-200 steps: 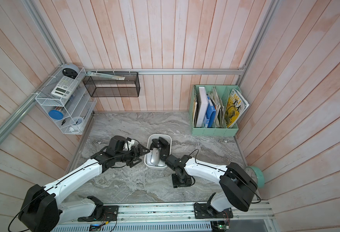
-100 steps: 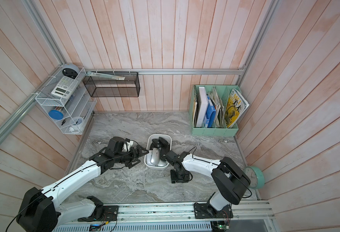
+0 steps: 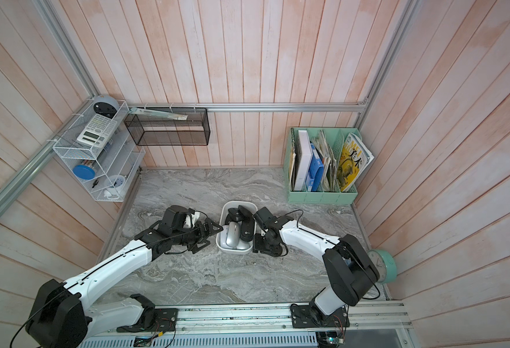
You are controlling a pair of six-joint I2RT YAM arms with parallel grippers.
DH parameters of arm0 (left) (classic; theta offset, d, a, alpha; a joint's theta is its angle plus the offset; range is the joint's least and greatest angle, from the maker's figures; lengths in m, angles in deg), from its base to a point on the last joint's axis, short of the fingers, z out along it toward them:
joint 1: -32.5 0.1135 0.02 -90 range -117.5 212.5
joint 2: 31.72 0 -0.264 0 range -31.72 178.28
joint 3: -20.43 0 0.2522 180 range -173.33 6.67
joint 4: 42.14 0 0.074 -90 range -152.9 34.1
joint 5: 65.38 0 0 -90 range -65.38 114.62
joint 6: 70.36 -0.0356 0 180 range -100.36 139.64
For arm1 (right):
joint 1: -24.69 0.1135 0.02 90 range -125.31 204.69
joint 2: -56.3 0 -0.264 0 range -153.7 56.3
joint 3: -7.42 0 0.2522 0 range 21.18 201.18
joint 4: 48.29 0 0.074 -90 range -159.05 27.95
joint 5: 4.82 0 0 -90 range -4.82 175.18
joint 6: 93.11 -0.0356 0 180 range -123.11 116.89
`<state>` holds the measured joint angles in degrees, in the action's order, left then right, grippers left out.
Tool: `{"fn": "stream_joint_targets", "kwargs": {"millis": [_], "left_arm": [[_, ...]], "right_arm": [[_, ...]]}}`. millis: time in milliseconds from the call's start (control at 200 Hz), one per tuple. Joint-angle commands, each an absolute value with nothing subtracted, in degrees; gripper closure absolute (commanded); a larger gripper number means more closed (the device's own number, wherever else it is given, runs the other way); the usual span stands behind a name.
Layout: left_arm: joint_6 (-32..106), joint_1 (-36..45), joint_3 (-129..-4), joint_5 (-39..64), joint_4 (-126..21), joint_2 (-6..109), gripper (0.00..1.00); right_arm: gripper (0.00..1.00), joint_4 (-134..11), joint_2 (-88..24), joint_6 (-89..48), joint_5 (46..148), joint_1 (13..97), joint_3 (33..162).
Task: Put the mouse in the storage box
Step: Pick up the mouse from the center of the board.
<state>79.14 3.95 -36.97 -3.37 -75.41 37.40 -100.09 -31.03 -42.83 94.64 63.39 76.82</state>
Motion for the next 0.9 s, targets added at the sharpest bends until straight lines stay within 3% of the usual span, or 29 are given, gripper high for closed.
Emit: {"fn": "stream_joint_targets", "kwargs": {"millis": [0, 115, 225, 465, 895], "left_arm": [[77.82, 3.85, -38.40, -2.10, -76.16, 36.99, 0.00], [78.08, 3.83, -38.17, -2.43, -75.68, 36.92, 0.00], [78.17, 3.84, -38.16, -2.45, -75.67, 36.47, 0.00], [77.47, 3.78, -38.90, -2.21, -77.96, 34.82, 0.00], [77.69, 3.84, -37.69, -1.93, -78.52, 32.84, 0.00]], "right_arm": [[0.34, -107.53, -27.91, -36.61, 88.45, 62.45, 81.59], [0.21, -115.59, -29.93, -30.17, 83.06, 61.47, 85.18], [0.16, -121.18, -34.95, -25.83, 80.33, 61.36, 87.92], [0.16, -106.14, -32.00, -26.77, 89.65, 53.91, 81.77], [0.19, -96.08, -35.57, -29.07, 96.76, 48.51, 78.49]]}}
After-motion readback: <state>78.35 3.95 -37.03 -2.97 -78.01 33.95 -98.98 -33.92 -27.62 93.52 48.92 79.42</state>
